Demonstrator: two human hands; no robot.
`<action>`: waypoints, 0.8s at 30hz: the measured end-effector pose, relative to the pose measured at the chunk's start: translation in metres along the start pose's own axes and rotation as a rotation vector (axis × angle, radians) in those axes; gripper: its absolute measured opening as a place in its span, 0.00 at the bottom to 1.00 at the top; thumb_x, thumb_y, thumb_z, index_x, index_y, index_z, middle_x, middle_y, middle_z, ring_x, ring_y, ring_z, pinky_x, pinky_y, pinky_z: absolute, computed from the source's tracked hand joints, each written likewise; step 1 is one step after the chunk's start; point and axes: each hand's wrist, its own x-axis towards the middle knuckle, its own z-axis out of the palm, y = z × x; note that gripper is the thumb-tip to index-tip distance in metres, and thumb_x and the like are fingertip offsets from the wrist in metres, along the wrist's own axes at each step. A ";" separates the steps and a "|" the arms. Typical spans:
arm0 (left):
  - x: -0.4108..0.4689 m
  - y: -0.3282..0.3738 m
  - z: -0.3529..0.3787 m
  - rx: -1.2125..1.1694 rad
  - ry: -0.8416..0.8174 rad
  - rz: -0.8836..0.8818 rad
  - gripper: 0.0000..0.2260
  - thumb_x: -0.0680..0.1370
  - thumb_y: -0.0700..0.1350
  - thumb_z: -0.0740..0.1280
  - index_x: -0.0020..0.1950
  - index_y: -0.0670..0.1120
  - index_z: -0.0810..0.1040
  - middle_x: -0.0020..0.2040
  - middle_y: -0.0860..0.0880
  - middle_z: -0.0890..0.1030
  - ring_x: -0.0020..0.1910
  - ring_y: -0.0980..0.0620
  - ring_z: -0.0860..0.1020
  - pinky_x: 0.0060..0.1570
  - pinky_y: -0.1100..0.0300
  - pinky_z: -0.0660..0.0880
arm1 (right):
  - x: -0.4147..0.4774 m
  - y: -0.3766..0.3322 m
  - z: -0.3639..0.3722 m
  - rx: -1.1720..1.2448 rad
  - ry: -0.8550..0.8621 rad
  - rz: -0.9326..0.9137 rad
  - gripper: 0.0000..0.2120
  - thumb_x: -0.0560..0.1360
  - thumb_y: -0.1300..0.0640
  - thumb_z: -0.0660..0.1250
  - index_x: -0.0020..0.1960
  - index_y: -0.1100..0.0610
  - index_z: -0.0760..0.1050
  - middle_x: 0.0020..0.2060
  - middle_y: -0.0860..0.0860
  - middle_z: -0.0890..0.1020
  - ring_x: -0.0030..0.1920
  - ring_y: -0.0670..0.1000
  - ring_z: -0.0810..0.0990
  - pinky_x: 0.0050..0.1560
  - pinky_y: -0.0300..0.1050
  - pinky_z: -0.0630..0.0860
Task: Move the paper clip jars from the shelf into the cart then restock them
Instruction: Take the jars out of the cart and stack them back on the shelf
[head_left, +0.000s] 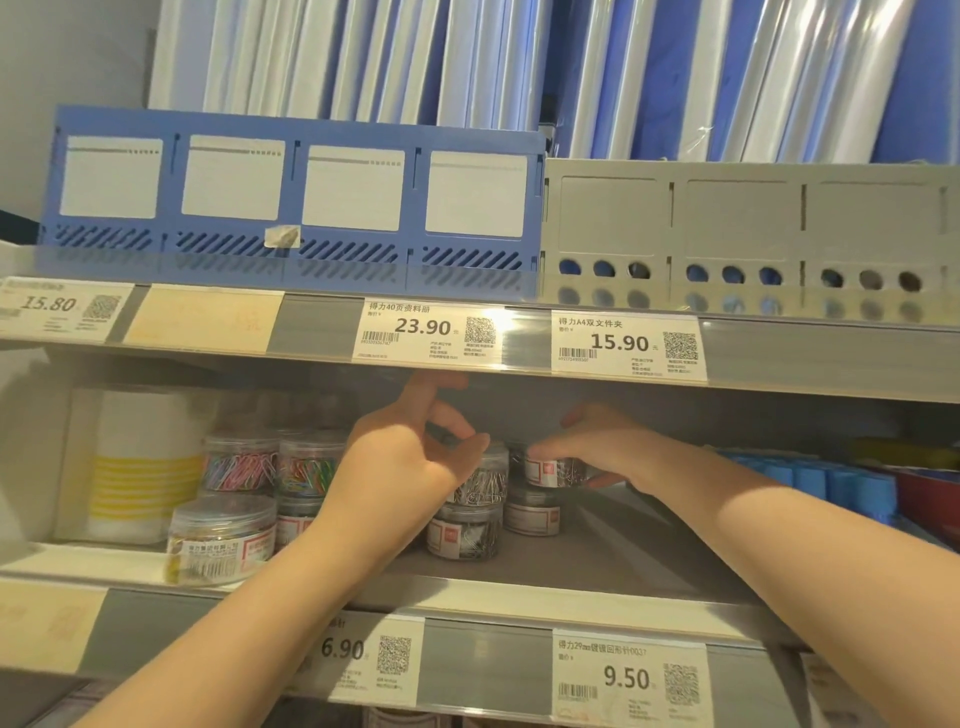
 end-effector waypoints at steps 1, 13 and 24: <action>0.000 -0.001 0.000 0.006 -0.008 0.004 0.13 0.72 0.46 0.69 0.45 0.62 0.68 0.38 0.56 0.80 0.34 0.58 0.78 0.41 0.63 0.73 | 0.001 0.001 0.002 0.006 0.011 -0.008 0.30 0.68 0.49 0.75 0.65 0.57 0.68 0.57 0.53 0.74 0.57 0.52 0.74 0.53 0.50 0.79; 0.000 -0.003 0.000 -0.001 0.002 -0.003 0.06 0.75 0.43 0.66 0.42 0.55 0.75 0.35 0.50 0.81 0.34 0.49 0.80 0.43 0.53 0.77 | 0.005 0.012 0.019 -0.214 0.042 -0.158 0.38 0.66 0.47 0.76 0.70 0.55 0.63 0.62 0.54 0.74 0.60 0.53 0.73 0.52 0.40 0.69; 0.000 -0.004 0.001 0.015 0.011 0.001 0.07 0.75 0.43 0.66 0.40 0.56 0.75 0.34 0.50 0.81 0.34 0.48 0.80 0.43 0.52 0.77 | 0.002 0.016 0.017 -0.149 -0.004 -0.146 0.40 0.65 0.51 0.77 0.71 0.51 0.61 0.62 0.53 0.73 0.61 0.52 0.72 0.50 0.37 0.66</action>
